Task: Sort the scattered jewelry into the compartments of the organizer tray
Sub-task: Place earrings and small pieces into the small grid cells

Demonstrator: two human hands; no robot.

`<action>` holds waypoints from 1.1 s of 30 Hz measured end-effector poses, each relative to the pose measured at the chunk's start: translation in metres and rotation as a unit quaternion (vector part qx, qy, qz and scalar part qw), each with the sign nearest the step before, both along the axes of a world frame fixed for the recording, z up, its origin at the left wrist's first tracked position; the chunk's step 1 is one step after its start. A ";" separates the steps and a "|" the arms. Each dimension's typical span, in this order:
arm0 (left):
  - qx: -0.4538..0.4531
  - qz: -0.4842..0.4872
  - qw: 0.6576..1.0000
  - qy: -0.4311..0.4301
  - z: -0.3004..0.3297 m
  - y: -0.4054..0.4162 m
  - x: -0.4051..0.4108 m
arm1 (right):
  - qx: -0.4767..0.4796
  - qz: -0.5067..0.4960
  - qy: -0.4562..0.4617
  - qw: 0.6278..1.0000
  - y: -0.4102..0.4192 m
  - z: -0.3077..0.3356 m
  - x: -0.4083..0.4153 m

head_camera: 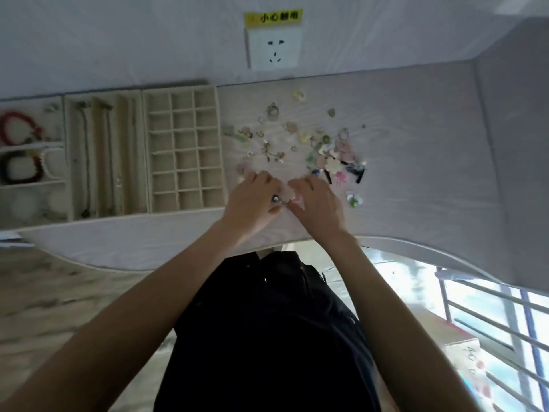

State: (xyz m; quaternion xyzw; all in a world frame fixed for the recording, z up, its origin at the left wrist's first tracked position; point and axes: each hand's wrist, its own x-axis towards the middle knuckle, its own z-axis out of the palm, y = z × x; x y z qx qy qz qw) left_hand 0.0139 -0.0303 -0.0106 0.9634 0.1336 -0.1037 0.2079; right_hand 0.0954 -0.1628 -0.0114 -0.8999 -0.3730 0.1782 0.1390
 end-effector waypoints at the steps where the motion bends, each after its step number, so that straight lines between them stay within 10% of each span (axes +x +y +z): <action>1: -0.008 0.016 1.000 -0.008 -0.001 -0.004 -0.001 | 0.014 -0.002 -0.002 1.000 -0.001 -0.001 -0.001; 12: -0.064 0.141 0.987 -0.050 -0.008 -0.011 0.001 | -0.029 -0.073 -0.033 0.996 -0.012 0.002 0.018; 21: -0.131 0.193 0.969 -0.087 0.021 -0.014 -0.016 | 0.150 0.028 0.048 0.987 0.008 0.005 -0.009; 28: -0.448 0.370 0.795 -0.172 0.063 0.017 -0.063 | 0.258 -0.050 0.292 0.919 0.039 0.044 -0.028; 33: -0.469 0.381 0.782 -0.154 0.053 0.044 -0.095 | 0.244 -0.128 0.430 0.860 0.075 0.042 -0.056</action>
